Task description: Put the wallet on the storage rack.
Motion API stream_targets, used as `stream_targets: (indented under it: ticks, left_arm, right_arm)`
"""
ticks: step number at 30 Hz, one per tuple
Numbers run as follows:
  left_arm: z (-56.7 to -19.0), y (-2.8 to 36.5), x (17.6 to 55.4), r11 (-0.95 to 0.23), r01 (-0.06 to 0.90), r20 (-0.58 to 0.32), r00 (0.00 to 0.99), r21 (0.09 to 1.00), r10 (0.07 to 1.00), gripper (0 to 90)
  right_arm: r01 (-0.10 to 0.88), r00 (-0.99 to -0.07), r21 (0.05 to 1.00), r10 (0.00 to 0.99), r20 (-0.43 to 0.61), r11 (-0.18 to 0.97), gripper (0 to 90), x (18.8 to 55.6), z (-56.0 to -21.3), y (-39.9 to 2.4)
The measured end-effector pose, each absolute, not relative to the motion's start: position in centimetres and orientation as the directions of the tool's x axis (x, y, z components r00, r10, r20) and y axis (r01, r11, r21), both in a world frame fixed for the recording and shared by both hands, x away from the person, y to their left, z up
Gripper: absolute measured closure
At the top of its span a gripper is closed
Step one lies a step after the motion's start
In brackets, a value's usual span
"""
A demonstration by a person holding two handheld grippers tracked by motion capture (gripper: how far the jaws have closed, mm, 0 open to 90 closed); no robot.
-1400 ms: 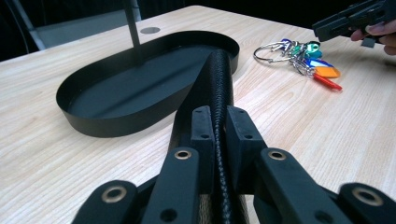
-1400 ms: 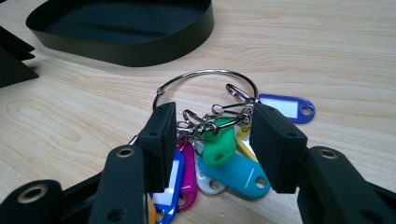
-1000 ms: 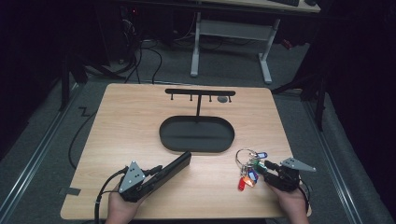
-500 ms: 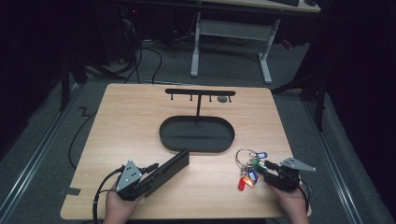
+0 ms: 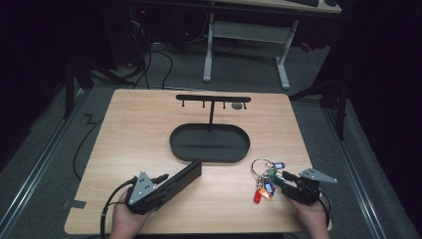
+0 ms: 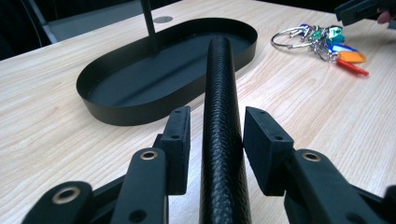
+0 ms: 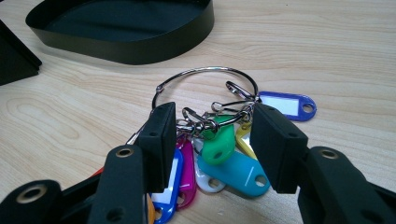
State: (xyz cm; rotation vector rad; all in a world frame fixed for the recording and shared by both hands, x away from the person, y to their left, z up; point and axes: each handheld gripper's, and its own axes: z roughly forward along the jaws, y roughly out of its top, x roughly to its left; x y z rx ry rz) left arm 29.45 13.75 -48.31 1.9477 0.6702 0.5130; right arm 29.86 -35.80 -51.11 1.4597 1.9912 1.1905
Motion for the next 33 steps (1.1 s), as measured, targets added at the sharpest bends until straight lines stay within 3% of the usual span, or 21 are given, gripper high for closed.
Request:
stream_targets:
  ticks: [11, 15, 23, 33]
  left_arm:
    - [-48.0, 13.8, 29.8, -0.483, 0.282, 0.091, 0.784, 0.829, 0.614, 54.2]
    - [-47.5, 13.6, 29.7, -0.541, 0.251, 0.162, 0.781, 0.803, 0.603, 53.0]
    - [-47.1, 12.2, 30.3, -0.684, 0.306, 0.192, 0.814, 0.662, 0.549, 50.7]
    - [-44.7, 11.0, 31.2, -0.759, 0.351, 0.164, 0.845, 0.548, 0.509, 52.0]
  right_arm:
    - [0.575, -0.375, 0.813, 0.913, 0.161, 0.092, 51.3, 29.9, -51.1, -35.8]
    - [0.575, -0.383, 0.813, 0.907, 0.173, 0.088, 49.6, 29.8, -50.9, -35.7]
    - [0.538, -0.442, 0.834, 0.884, 0.151, 0.126, 49.1, 29.7, -50.4, -35.7]
    - [0.519, -0.486, 0.847, 0.855, 0.179, 0.117, 49.4, 28.6, -50.2, -36.1]
